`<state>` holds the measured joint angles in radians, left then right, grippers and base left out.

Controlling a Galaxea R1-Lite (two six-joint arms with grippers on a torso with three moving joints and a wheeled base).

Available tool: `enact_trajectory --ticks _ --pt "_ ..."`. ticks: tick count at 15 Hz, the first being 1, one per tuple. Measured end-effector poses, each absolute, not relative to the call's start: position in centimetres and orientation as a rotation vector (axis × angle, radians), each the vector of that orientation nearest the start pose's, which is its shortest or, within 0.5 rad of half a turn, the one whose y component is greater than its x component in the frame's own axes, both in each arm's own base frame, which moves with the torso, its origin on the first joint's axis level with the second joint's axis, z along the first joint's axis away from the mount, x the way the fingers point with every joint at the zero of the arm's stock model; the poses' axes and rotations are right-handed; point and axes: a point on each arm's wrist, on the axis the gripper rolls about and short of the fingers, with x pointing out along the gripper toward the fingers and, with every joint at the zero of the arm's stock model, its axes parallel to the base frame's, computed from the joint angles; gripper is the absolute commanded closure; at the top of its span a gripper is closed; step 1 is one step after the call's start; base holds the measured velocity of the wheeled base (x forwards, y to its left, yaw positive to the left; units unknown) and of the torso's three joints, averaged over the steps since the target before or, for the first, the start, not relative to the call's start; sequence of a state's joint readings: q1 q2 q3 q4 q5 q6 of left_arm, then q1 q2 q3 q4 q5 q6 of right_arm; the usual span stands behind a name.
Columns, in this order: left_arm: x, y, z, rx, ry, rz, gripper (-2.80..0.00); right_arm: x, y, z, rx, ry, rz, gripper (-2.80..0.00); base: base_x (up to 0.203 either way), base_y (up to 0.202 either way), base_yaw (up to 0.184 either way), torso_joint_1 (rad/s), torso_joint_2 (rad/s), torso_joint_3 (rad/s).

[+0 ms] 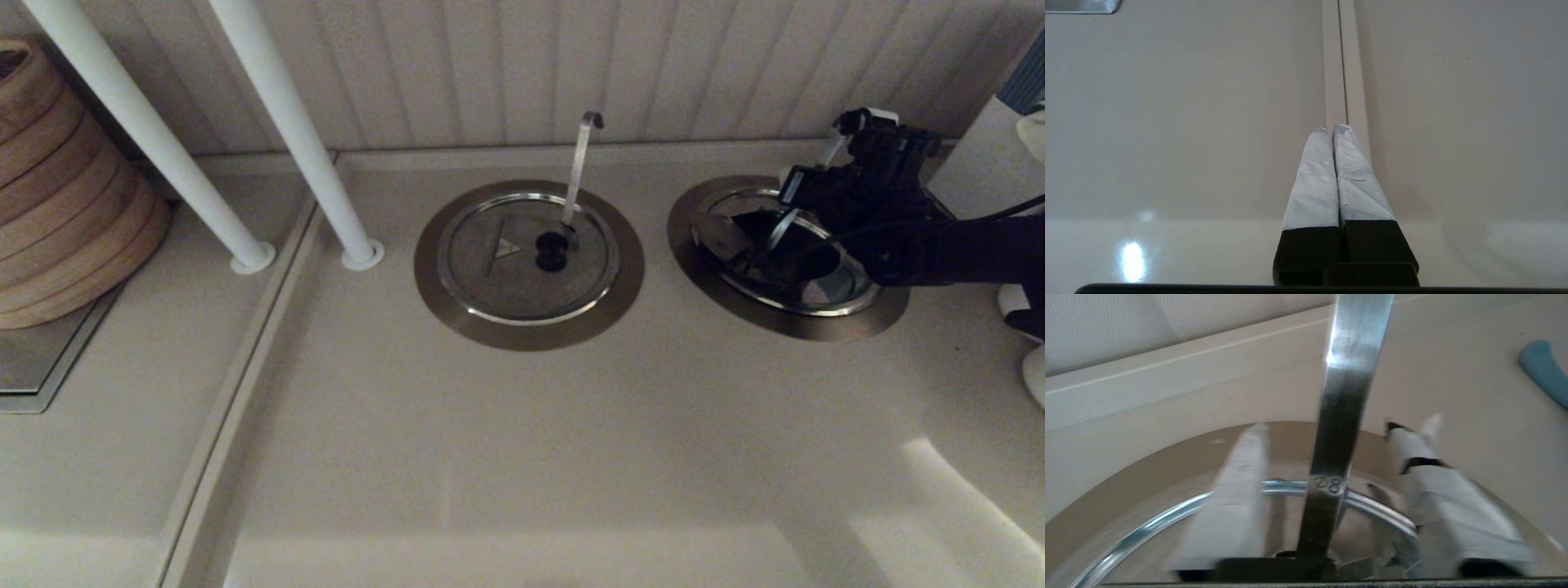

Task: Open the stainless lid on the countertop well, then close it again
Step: Stir with a spoon

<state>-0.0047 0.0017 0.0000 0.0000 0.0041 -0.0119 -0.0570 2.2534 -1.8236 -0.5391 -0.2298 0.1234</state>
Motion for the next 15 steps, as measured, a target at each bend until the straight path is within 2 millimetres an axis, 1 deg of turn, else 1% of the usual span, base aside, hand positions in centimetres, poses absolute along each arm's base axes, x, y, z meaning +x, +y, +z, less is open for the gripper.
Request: enact_trajectory --ticks 3,11,13,15 --pt "-2.3 0.0 7.6 -0.012 0.002 0.000 0.00 48.0 -3.4 23.9 0.139 -0.128 -0.281 0.00 0.000 0.000 0.000 0.000 0.00 0.000" --pt "-2.3 0.0 7.6 -0.011 0.002 0.000 0.00 47.7 -3.0 24.0 0.151 -0.124 -0.275 0.00 0.000 0.000 0.000 0.000 0.00 0.000" --pt "-2.3 0.0 7.6 -0.012 0.002 -0.001 0.00 46.7 -2.7 24.5 0.149 -0.108 -0.261 0.00 0.000 0.000 0.000 0.000 0.00 0.000" --pt "-2.3 0.0 7.6 -0.011 0.002 -0.001 0.00 45.1 -1.9 25.4 0.146 -0.098 -0.225 0.00 0.000 0.000 0.000 0.000 0.00 0.000"
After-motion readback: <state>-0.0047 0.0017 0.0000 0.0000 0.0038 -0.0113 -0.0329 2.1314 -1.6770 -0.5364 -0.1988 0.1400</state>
